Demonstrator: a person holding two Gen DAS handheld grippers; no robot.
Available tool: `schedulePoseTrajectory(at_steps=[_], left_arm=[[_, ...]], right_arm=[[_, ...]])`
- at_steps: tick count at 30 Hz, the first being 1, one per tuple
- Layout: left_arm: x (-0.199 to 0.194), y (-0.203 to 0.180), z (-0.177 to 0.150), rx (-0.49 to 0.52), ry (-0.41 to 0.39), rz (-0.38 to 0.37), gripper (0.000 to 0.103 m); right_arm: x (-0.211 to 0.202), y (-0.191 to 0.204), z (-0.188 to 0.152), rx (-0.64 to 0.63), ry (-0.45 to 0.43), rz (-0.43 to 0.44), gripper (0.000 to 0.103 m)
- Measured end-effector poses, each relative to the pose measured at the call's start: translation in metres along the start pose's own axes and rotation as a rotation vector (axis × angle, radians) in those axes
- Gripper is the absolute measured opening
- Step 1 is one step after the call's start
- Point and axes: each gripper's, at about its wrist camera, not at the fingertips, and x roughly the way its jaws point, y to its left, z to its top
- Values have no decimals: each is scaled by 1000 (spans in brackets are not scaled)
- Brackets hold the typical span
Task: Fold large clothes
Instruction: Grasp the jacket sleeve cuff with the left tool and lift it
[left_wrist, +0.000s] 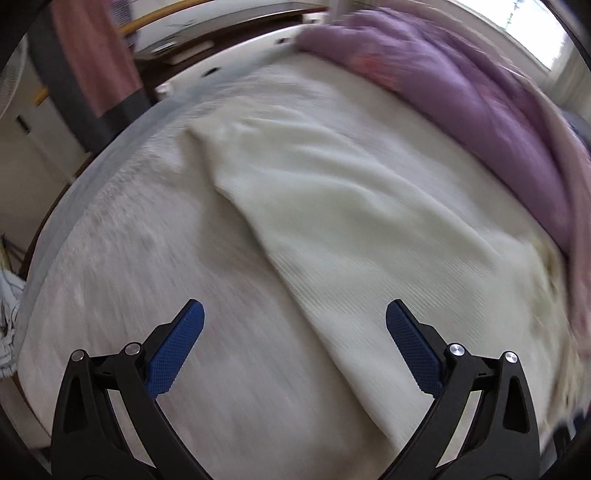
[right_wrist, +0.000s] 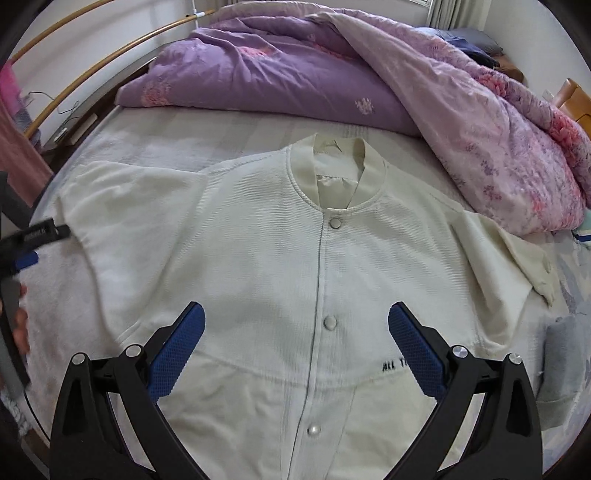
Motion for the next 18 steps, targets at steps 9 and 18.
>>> schedulePoseTrajectory(at_steps=[9, 18], left_arm=[[78, 45, 71, -119, -50, 34, 97], [78, 65, 105, -238, -116, -130, 5]], right_arm=[[65, -1, 2, 3, 2, 2, 95], [91, 51, 4, -135, -42, 190, 63]])
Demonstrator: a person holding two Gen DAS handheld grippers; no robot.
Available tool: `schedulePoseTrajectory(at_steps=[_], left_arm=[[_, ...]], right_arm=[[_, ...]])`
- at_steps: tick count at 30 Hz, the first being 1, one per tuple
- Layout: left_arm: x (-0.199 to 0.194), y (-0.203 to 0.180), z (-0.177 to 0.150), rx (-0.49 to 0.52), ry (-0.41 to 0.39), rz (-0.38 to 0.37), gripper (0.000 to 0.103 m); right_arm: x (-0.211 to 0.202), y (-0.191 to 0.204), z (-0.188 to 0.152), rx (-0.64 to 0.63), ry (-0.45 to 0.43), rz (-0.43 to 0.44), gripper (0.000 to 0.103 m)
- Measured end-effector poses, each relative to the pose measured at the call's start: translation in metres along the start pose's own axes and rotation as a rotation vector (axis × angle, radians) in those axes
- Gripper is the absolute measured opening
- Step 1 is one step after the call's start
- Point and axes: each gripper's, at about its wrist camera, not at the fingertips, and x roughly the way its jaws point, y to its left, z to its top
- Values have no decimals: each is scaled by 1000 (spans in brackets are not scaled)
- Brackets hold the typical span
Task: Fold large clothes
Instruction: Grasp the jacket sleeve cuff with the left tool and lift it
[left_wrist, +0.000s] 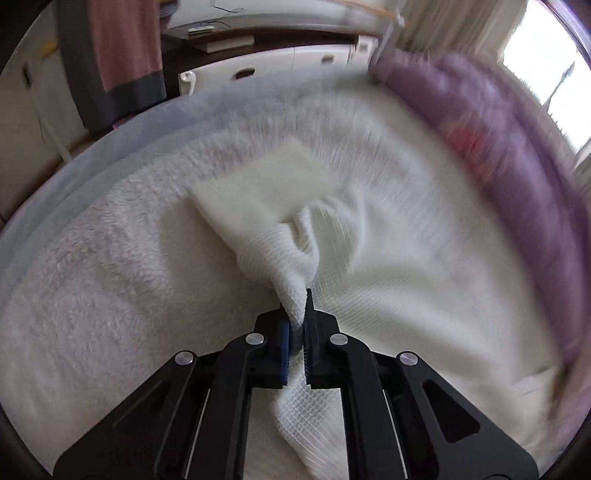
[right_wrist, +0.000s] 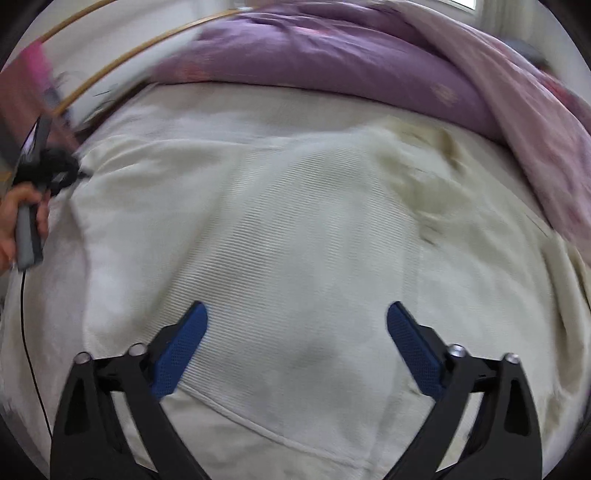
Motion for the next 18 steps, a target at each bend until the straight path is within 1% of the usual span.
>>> schedulePoseTrajectory(at_steps=[1, 2, 3, 4, 5, 7, 9, 10, 12, 14, 15, 17, 18], left_arm=[[-18, 0, 2, 27, -36, -29, 5], [-32, -1, 3, 54, -64, -19, 5], [-54, -2, 3, 85, -110, -16, 5], [-76, 0, 4, 101, -148, -42, 5], [-94, 3, 6, 112, -178, -51, 5], [-120, 5, 7, 126, -218, -46, 5], [-155, -2, 5, 141, -266, -101, 5], [-171, -9, 2, 165, -291, -120, 5], [-202, -30, -8, 218, -327, -176, 5], [-231, -60, -24, 268, -344, -242, 5], [-247, -80, -35, 300, -355, -287, 5], [-270, -126, -65, 361, -343, -362, 5], [-275, -145, -77, 387, -342, -389, 5]], right_arm=[[6, 10, 3, -20, 1, 36, 52], [13, 17, 6, -31, 10, 71, 35], [25, 29, 9, -51, 34, 90, 22], [33, 36, 10, -61, 49, 114, 19], [43, 44, 11, -62, 73, 160, 18], [58, 54, 9, -72, 106, 191, 11], [68, 58, 7, -81, 122, 185, 10], [72, 55, 8, -63, 123, 201, 10], [77, 42, 8, -6, 129, 251, 6], [81, 29, 12, 59, 156, 317, 3], [81, 25, 13, 82, 166, 335, 1], [75, 9, 18, 140, 186, 402, 3], [66, 3, 19, 156, 170, 410, 4]])
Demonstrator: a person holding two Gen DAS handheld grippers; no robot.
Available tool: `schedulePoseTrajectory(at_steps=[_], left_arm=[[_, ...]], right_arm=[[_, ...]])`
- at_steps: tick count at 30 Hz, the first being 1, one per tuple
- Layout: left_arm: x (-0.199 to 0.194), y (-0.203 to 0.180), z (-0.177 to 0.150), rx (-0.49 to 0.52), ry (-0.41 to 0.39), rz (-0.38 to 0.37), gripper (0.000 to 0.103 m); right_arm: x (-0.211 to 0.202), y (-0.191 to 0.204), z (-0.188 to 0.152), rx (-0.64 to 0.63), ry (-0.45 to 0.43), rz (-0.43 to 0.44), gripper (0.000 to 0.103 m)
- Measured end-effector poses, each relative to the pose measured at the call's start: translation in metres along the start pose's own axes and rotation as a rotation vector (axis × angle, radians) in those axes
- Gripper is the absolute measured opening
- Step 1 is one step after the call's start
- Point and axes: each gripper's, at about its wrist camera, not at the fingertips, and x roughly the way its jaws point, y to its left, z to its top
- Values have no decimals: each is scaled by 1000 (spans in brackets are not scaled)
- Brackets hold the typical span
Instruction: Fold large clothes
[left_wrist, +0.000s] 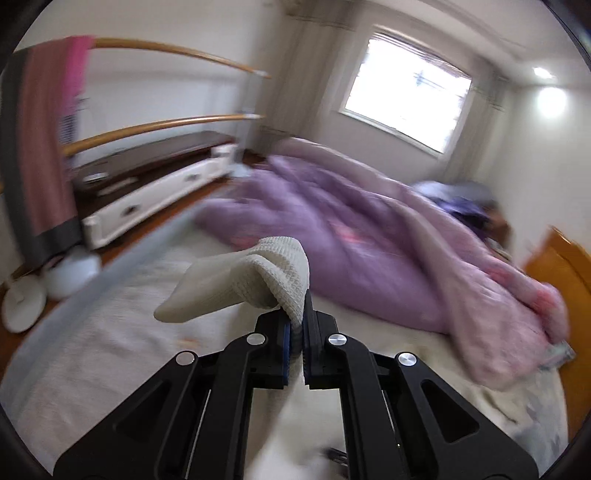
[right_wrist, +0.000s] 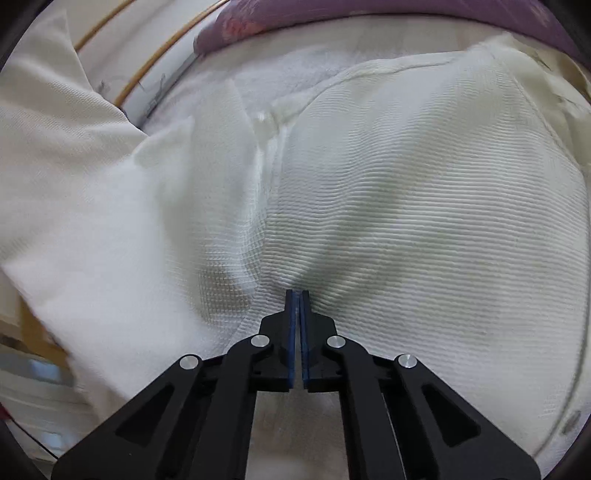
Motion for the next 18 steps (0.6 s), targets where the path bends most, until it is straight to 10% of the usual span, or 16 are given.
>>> schedulePoseTrajectory(at_steps=[4, 9, 18], left_arm=[[29, -101, -32, 71, 54, -93, 5], [93, -220, -106, 141, 198, -150, 5], [188, -352, -276, 373, 505, -128, 7]], right_arm=[[-84, -35, -5, 4, -155, -28, 4], [-207, -128, -29, 54, -332, -258, 7], [-344, -316, -104, 337, -381, -508, 10]])
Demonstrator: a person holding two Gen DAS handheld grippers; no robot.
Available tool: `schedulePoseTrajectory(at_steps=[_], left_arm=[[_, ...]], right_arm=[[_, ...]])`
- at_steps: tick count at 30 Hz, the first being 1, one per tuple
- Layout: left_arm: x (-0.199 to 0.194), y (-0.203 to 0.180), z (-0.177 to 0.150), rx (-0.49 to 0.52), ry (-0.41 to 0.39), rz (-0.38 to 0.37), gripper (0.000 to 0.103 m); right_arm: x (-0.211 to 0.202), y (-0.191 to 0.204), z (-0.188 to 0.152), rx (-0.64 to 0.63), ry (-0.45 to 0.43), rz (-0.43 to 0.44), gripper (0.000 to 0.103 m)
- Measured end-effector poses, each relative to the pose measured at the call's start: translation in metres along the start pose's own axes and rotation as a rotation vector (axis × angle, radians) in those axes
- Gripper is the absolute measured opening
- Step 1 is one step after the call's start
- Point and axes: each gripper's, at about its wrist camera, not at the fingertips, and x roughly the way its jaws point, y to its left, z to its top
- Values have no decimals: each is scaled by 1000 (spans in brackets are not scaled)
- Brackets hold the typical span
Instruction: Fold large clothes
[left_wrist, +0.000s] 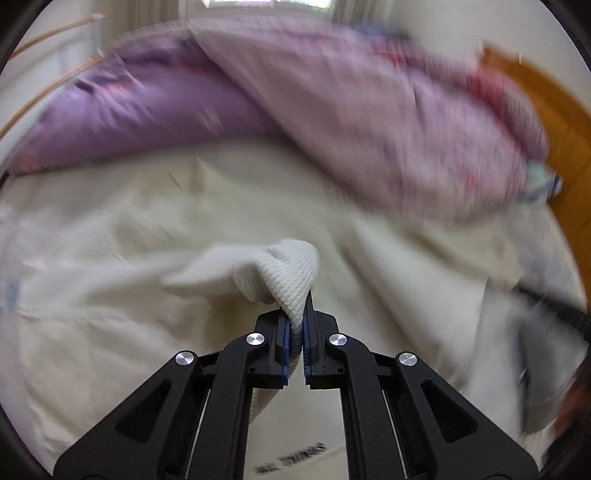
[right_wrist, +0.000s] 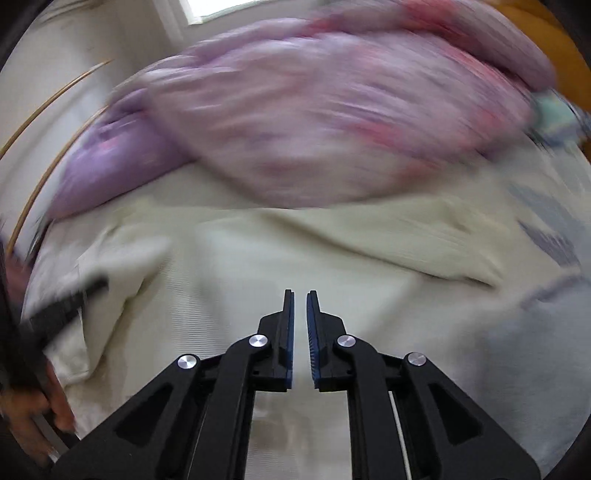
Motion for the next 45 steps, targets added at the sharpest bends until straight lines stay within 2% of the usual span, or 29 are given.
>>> schedulePoseTrajectory(at_steps=[2, 4, 6, 7, 10, 14, 15, 17, 18, 19, 21, 24, 26, 28, 29, 30, 31, 33, 34, 38, 40, 42, 44, 45], left_arm=[[16, -14, -15, 11, 62, 17, 13], [14, -19, -21, 5, 74, -9, 23], [7, -21, -24, -1, 51, -51, 65], [2, -23, -22, -9, 46, -60, 69], [-1, -27, -12, -21, 37, -71, 72], [4, -22, -7, -34, 61, 7, 72], [9, -20, -7, -32, 86, 46, 72], [15, -13, -13, -27, 122, 148, 72], [18, -10, -16, -26, 143, 183, 72], [21, -6, -19, -32, 169, 206, 72], [22, 3, -26, -60, 177, 186, 75], [37, 12, -37, -85, 256, 154, 76], [44, 9, -42, -49, 270, 165, 77], [45, 7, -45, -33, 260, 161, 80], [44, 7, -45, -34, 258, 160, 81], [42, 8, -44, -38, 257, 151, 81], [36, 10, -43, -55, 248, 115, 81], [20, 15, -40, -113, 198, 8, 81], [11, 16, -38, -134, 174, -53, 81], [8, 6, -34, -121, 192, -187, 80], [5, -13, -28, -71, 175, -260, 80], [-2, -33, -24, 12, 147, -282, 80], [-2, -37, -27, 29, 158, -327, 81], [-4, -33, -28, 17, 176, -311, 81]], right_arm=[[-5, -47, 2, 91, 4, -3, 12], [-2, -84, 7, 167, 3, -9, 16], [3, -100, 13, 202, 14, -38, 22], [2, -110, 16, 211, 16, -54, 25], [8, -134, 23, 215, 47, -81, 49], [27, -141, 31, 113, 131, -197, 56], [31, -141, 34, 84, 141, -230, 56], [40, -130, 37, -76, 161, -334, 60], [45, -127, 37, -125, 184, -353, 62], [55, -125, 37, -184, 226, -339, 63], [69, -124, 35, -252, 280, -317, 64], [88, -119, 29, -372, 325, -353, 64], [102, -120, 25, -392, 368, -321, 64], [104, -123, 27, -367, 368, -307, 62], [104, -125, 28, -353, 366, -295, 56], [102, -127, 28, -342, 360, -287, 52], [99, -128, 29, -331, 354, -285, 39], [88, -131, 32, -288, 337, -264, 25], [80, -134, 33, -262, 322, -252, 22], [39, -142, 45, -144, 254, -140, 19], [24, -145, 50, -102, 238, -99, 19], [14, -148, 51, -71, 234, -80, 19], [11, -151, 52, -54, 239, -74, 19], [12, -148, 50, -47, 251, -74, 19]])
